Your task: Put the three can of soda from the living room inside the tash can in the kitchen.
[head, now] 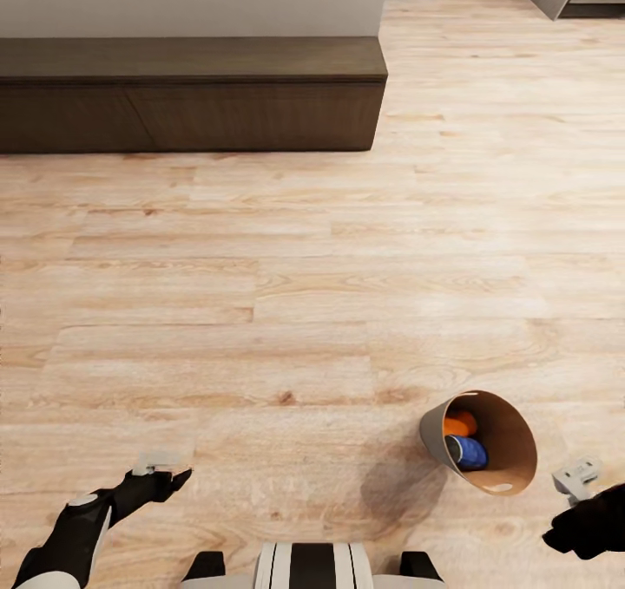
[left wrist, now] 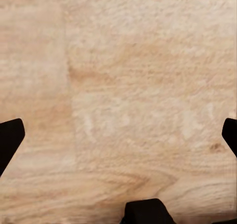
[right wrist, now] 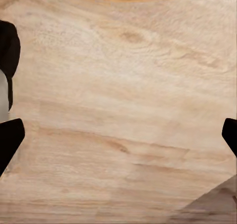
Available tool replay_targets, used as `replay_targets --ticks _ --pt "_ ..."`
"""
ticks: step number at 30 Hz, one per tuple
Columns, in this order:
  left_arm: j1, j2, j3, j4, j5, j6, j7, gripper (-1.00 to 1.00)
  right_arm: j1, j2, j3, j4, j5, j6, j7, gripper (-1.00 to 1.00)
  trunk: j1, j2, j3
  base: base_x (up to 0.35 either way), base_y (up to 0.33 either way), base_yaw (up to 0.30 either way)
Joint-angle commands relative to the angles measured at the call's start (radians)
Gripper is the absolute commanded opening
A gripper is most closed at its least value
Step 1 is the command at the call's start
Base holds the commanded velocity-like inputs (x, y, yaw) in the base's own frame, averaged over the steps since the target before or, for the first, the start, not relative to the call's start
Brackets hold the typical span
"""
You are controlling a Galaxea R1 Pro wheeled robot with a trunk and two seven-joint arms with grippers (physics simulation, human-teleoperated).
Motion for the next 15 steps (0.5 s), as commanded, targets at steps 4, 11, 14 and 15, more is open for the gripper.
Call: replay_targets --ticks 4,11,14,15 --pt "0.004 0.071 0.000 0.097 0.006 -0.015 -0.070 1.00 0.021 0.160 -0.242 -0.004 0.000 -0.299 -0.031 1.00 -0.015 0.028 0.013 0.000 0.000 0.000" --pt "0.117 0.128 0.003 0.234 0.013 -0.162 -0.106 1.00 0.030 0.372 -0.714 0.147 -0.003 -0.899 -0.186 1.00 -0.042 0.077 0.035 0.000 0.000 0.000" --pt "0.176 0.131 0.005 0.272 0.018 -0.270 -0.107 1.00 0.030 0.370 -0.797 0.318 -0.001 -1.073 -0.279 1.00 -0.054 0.098 0.044 0.000 0.000 0.000" --pt "0.184 0.131 0.005 0.283 0.018 -0.287 -0.107 1.00 0.031 0.365 -0.806 0.347 0.000 -1.104 -0.302 1.00 -0.058 0.105 0.047 0.000 0.000 0.000"
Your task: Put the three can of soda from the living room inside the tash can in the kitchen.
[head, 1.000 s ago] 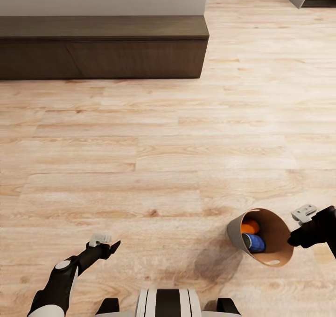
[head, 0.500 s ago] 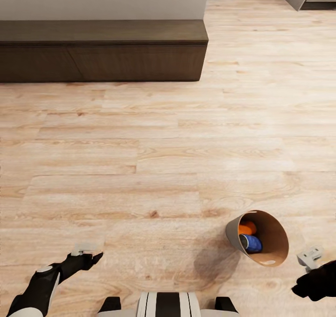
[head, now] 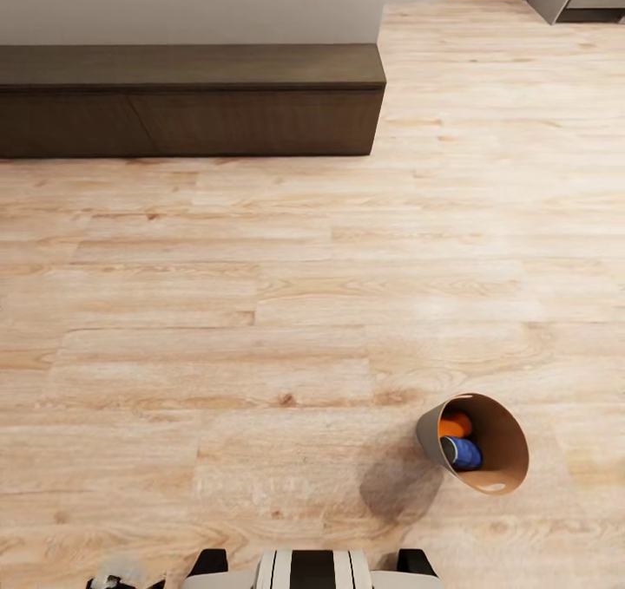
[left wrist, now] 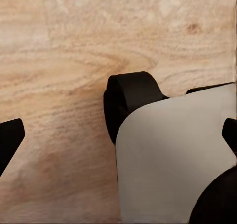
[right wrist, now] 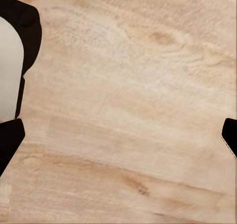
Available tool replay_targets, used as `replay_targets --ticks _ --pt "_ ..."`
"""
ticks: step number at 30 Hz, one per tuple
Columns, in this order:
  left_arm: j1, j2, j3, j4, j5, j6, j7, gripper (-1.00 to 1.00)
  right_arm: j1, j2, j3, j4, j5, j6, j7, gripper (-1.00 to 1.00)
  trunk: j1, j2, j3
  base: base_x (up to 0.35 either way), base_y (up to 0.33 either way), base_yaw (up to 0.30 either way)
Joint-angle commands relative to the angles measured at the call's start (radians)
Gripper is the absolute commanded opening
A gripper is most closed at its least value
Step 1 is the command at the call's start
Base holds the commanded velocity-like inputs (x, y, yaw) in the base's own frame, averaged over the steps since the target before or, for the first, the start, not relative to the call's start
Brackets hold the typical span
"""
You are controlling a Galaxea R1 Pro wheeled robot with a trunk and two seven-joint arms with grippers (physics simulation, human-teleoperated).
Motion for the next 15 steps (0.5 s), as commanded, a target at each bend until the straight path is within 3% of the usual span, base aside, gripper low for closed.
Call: replay_targets --ticks 1,4,5,6,7,8,12,15 --pt "0.012 0.001 0.001 0.023 0.002 -0.032 0.003 1.00 0.006 -0.016 -0.013 0.059 0.001 -0.055 -0.036 1.00 -0.004 0.007 0.003 0.000 0.000 0.000" --pt "0.026 0.001 0.001 0.053 0.002 -0.080 0.020 1.00 0.034 -0.054 -0.025 0.160 0.001 -0.130 -0.067 1.00 -0.015 0.028 0.013 0.000 0.000 0.000" --pt "0.033 0.001 0.001 0.070 0.002 -0.107 0.037 1.00 0.056 -0.094 -0.029 0.240 0.001 -0.178 -0.083 1.00 -0.019 0.035 0.016 0.000 0.000 0.000" --pt "0.036 0.001 0.001 0.078 0.003 -0.118 0.044 1.00 0.063 -0.117 -0.031 0.282 0.000 -0.198 -0.089 1.00 -0.023 0.042 0.019 0.000 0.000 0.000" --pt "0.039 0.001 0.001 0.091 0.003 -0.133 0.055 1.00 0.075 -0.163 -0.034 0.368 -0.001 -0.227 -0.098 1.00 -0.027 0.049 0.022 0.000 0.000 0.000" --pt "0.043 0.001 0.001 0.103 0.003 -0.146 0.065 1.00 0.085 -0.229 -0.036 0.486 -0.003 -0.254 -0.111 1.00 -0.031 0.056 0.025 0.000 0.000 0.000" --pt "0.046 0.002 0.001 0.112 0.003 -0.157 0.072 1.00 0.092 -0.311 -0.038 0.638 -0.005 -0.279 -0.145 1.00 -0.046 0.084 0.038 0.000 0.000 0.000" --pt "0.046 0.002 0.001 0.115 0.003 -0.163 0.074 1.00 0.095 -0.347 -0.038 0.739 -0.004 -0.314 -0.200 1.00 -0.058 0.105 0.047 0.000 0.000 0.000"
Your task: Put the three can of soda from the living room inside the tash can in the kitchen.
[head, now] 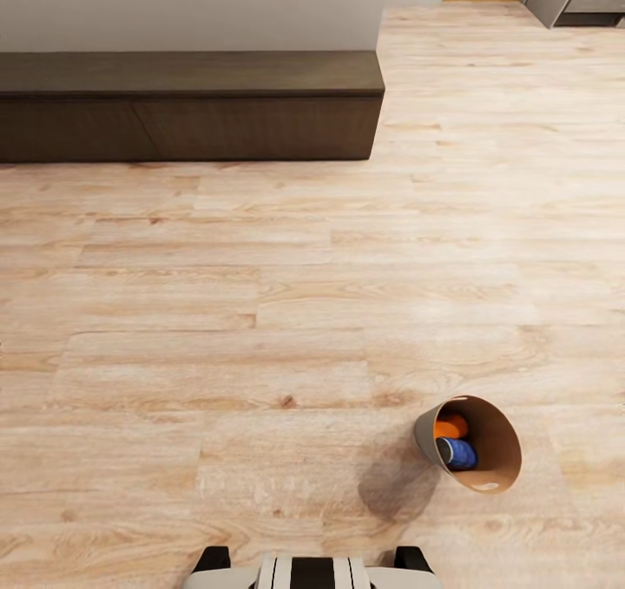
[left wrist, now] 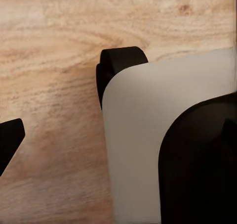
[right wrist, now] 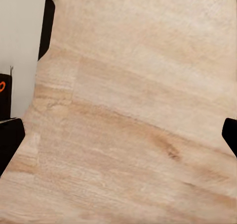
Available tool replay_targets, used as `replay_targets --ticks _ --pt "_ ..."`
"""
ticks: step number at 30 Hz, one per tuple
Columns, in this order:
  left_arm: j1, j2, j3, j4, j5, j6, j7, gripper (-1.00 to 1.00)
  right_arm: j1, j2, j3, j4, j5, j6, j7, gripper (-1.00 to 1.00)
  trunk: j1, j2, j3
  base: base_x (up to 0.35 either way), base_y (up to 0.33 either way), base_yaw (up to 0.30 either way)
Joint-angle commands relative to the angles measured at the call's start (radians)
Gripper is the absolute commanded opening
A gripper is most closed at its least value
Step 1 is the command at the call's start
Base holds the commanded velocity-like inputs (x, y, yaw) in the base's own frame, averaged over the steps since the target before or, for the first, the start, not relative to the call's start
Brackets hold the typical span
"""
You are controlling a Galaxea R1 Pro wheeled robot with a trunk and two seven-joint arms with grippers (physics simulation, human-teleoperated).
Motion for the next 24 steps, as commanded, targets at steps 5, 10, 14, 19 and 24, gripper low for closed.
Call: replay_targets --ticks 5,10,14,19,24 --pt "0.009 0.000 0.000 0.012 -0.002 -0.057 0.003 1.00 0.017 -0.026 0.001 0.181 0.006 -0.085 -0.168 1.00 -0.019 0.035 0.016 0.000 0.000 0.000" --pt "0.048 -0.008 -0.002 0.077 -0.006 -0.218 0.099 1.00 0.039 0.001 0.009 0.417 0.019 -0.120 -0.488 1.00 -0.038 0.070 0.031 0.000 0.000 0.000" --pt "0.057 -0.012 -0.006 0.099 -0.010 -0.274 0.163 1.00 0.040 0.050 0.016 0.440 0.021 -0.118 -0.590 1.00 -0.054 0.098 0.044 0.000 0.000 0.000" --pt "0.064 -0.027 -0.009 0.122 -0.013 -0.323 0.205 1.00 0.039 0.151 0.046 0.447 0.040 -0.088 -0.783 1.00 -0.073 0.133 0.060 0.000 0.000 0.000" --pt "0.066 -0.039 -0.009 0.127 -0.014 -0.333 0.213 1.00 0.030 0.200 0.060 0.450 0.085 0.037 -0.937 1.00 -0.092 0.168 0.075 0.000 0.000 0.000"
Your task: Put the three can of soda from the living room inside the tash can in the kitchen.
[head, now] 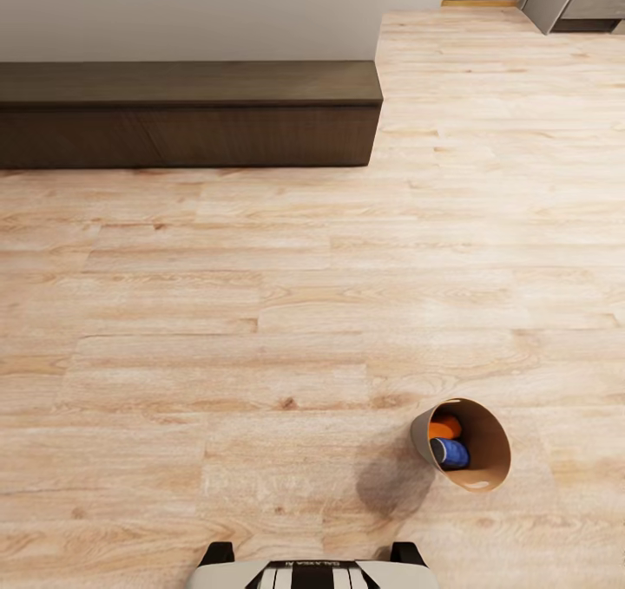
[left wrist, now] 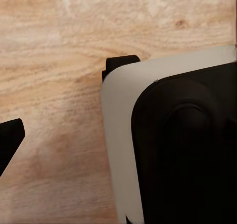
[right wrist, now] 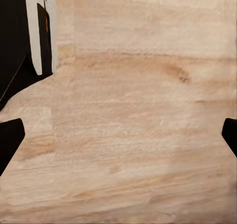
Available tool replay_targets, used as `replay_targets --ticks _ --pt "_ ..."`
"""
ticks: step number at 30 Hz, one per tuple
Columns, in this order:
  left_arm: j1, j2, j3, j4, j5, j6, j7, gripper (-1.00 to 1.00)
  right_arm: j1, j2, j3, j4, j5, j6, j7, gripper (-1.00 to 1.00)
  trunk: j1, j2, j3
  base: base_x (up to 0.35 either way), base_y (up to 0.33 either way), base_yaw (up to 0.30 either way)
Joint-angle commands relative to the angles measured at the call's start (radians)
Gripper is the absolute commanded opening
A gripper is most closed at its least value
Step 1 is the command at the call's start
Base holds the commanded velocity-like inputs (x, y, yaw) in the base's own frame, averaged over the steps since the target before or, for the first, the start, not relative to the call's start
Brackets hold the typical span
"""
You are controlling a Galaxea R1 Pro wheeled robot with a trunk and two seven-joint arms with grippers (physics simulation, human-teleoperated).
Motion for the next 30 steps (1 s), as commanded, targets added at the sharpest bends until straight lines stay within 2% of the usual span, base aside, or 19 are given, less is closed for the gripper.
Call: replay_targets --ticks 1,8,11,12,16,17,18,20,22,25,26,30 --pt "0.000 -0.001 0.000 0.001 -0.001 -0.001 0.001 1.00 -0.014 0.013 0.000 0.003 -0.010 0.064 -0.058 1.00 -0.004 0.007 0.003 0.000 0.000 0.000" --pt "0.001 -0.006 -0.002 0.000 -0.003 0.000 0.005 1.00 -0.088 0.027 0.004 0.021 -0.063 0.254 -0.107 1.00 -0.031 0.056 0.025 0.000 0.000 0.000" --pt "0.001 -0.018 -0.017 0.000 -0.004 0.003 0.026 1.00 -0.091 0.027 0.007 0.033 -0.063 0.258 -0.106 1.00 -0.042 0.077 0.035 0.000 0.000 0.000" --pt "0.001 -0.033 -0.044 0.000 -0.005 0.007 0.058 1.00 -0.093 0.026 0.008 0.038 -0.064 0.258 -0.105 1.00 -0.046 0.084 0.038 0.000 0.000 0.000" --pt "0.001 -0.068 -0.144 0.002 -0.006 0.014 0.144 1.00 -0.094 0.025 0.009 0.044 -0.063 0.258 -0.104 1.00 -0.061 0.112 0.050 0.000 0.000 0.000" --pt "0.001 -0.074 -0.181 0.009 -0.005 0.021 0.169 1.00 -0.094 0.025 0.009 0.044 -0.062 0.258 -0.104 1.00 -0.065 0.119 0.053 0.000 0.000 0.000" --pt "0.001 -0.083 -0.234 0.026 -0.005 0.032 0.207 1.00 -0.095 0.026 0.010 0.043 -0.061 0.257 -0.104 1.00 -0.069 0.126 0.057 0.000 0.000 0.000" --pt "0.001 -0.091 -0.281 0.054 -0.003 0.042 0.244 1.00 -0.095 0.027 0.010 0.043 -0.059 0.257 -0.104 1.00 -0.077 0.140 0.063 0.000 0.000 0.000" --pt "0.000 -0.096 -0.310 0.073 -0.002 0.061 0.275 1.00 -0.099 0.028 0.010 0.043 -0.058 0.257 -0.103 1.00 -0.084 0.154 0.069 0.000 0.000 0.000" --pt "0.000 -0.097 -0.319 0.080 -0.002 0.109 0.286 1.00 -0.116 0.028 0.011 0.044 -0.057 0.258 -0.102 1.00 -0.096 0.175 0.078 0.000 0.000 0.000" --pt "0.000 -0.098 -0.323 0.081 -0.001 0.144 0.290 1.00 -0.130 0.029 0.013 0.045 -0.051 0.258 -0.100 1.00 -0.100 0.182 0.082 0.000 0.000 0.000" --pt "-0.003 -0.102 -0.327 0.078 -0.001 0.194 0.295 1.00 -0.167 0.029 0.021 0.045 0.022 0.264 -0.090 1.00 -0.115 0.210 0.094 0.000 0.000 0.000"
